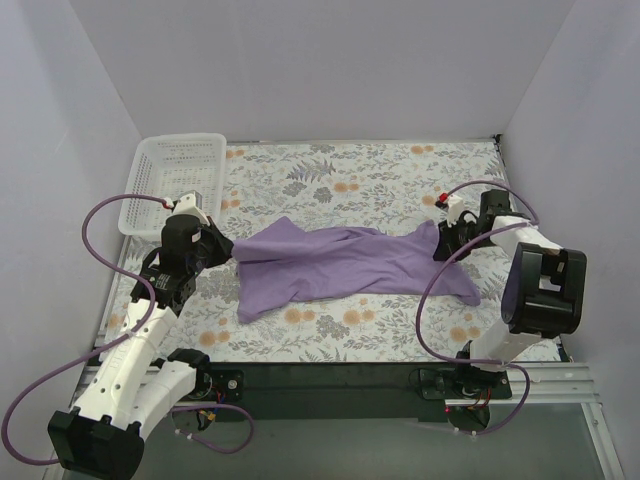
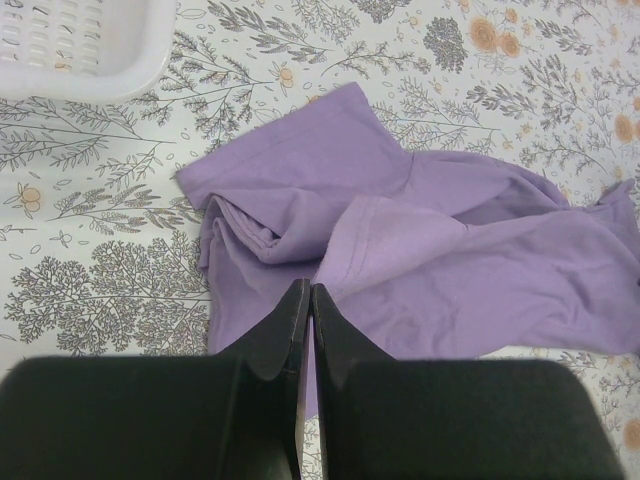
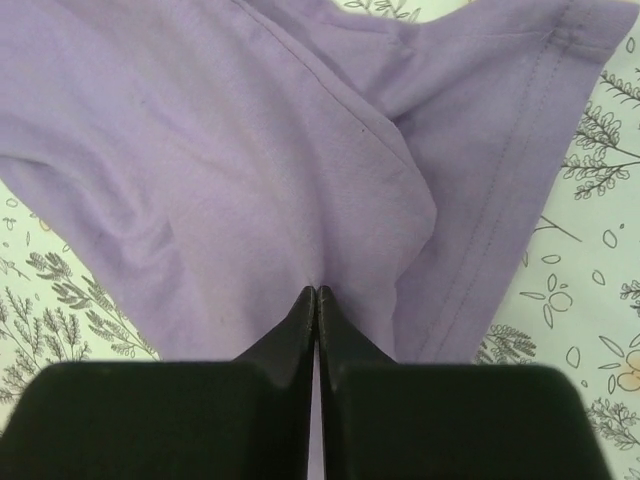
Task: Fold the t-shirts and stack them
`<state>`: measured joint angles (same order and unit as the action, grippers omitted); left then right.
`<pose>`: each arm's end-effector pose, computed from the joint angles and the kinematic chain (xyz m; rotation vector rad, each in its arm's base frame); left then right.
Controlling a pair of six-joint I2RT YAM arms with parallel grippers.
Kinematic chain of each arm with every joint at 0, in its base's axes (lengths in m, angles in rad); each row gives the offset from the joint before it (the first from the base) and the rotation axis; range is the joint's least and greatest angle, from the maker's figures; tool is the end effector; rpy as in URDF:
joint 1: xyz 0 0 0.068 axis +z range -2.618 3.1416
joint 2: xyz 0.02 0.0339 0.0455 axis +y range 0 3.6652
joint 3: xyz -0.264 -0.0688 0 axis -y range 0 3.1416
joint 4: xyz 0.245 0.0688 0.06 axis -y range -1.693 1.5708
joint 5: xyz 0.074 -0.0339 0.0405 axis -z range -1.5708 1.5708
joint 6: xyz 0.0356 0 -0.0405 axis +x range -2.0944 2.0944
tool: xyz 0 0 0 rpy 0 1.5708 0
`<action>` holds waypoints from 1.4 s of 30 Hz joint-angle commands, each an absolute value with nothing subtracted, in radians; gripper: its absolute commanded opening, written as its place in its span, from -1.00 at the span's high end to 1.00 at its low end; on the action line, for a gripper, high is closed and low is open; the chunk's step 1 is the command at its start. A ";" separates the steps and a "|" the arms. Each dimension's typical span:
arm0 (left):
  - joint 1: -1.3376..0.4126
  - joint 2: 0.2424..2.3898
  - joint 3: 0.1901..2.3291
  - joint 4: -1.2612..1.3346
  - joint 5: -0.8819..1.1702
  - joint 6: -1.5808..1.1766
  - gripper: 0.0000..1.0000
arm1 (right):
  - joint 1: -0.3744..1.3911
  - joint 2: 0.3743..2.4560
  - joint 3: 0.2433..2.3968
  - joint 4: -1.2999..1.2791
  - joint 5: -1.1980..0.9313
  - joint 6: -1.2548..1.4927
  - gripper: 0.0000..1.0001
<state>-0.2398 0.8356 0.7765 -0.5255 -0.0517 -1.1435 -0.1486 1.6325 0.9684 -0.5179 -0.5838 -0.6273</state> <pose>0.1776 -0.0415 0.2943 -1.0104 2.0103 -0.7263 0.3050 -0.0258 0.1773 -0.7428 2.4147 0.5136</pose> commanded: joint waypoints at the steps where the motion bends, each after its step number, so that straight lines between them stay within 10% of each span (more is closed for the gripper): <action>1: -0.241 0.813 0.778 -0.541 -0.071 -1.146 1.00 | -0.149 1.496 0.924 -0.532 -0.635 -0.702 0.97; 12: -0.241 0.805 0.776 -0.541 -0.063 -1.146 1.00 | -0.149 1.132 0.681 -0.840 -0.517 -1.158 0.97; 16: -0.241 0.805 0.775 -0.543 -0.054 -1.144 1.00 | -0.149 1.141 0.614 -0.882 -0.437 -1.235 0.38; 22: -0.241 0.798 0.778 -0.554 -0.054 -1.140 1.00 | -0.251 1.170 0.782 -0.864 -0.549 -1.083 0.09; 42: -0.241 0.804 0.773 -0.549 -0.040 -1.138 1.00 | -0.123 1.538 1.017 -0.871 -0.726 -1.043 0.01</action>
<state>-0.2398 0.8150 0.7765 -0.5503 -0.0441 -1.1439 -0.1238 1.5024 0.9684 -0.8692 -0.7277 -1.0405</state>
